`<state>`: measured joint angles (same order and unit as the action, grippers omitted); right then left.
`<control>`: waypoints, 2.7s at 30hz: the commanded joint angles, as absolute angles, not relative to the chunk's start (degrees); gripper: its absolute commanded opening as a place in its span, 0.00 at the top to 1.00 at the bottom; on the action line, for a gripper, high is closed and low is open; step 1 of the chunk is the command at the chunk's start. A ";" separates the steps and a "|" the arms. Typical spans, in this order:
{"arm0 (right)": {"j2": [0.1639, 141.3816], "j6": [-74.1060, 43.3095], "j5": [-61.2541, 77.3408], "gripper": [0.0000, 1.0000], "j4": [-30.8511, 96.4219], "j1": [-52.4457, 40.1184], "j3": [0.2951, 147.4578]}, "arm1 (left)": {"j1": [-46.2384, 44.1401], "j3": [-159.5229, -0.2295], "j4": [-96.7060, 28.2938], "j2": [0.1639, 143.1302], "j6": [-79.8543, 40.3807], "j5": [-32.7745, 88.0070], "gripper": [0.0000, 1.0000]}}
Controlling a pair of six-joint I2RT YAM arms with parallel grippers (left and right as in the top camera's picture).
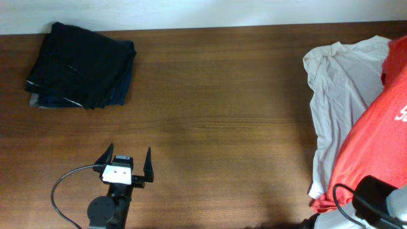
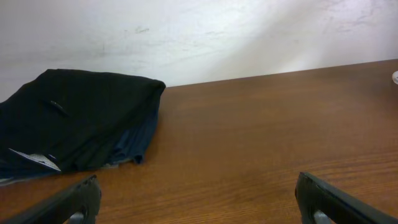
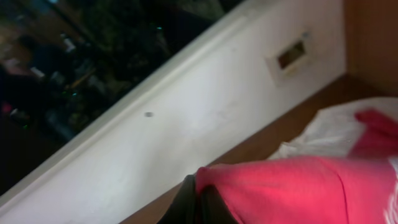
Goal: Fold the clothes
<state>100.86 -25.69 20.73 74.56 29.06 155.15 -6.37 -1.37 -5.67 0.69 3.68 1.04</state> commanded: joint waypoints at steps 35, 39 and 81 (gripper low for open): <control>134.82 -21.28 8.32 0.96 73.10 -44.14 160.33 | -6.61 -39.48 -25.69 18.20 6.09 13.54 0.01; 130.76 -21.23 8.80 0.96 72.27 -38.02 163.11 | -6.61 -52.56 -31.66 28.91 7.86 9.19 0.01; 114.08 -22.68 31.20 0.02 42.76 -39.40 113.49 | 23.53 -60.20 -36.47 56.88 -9.06 17.43 0.01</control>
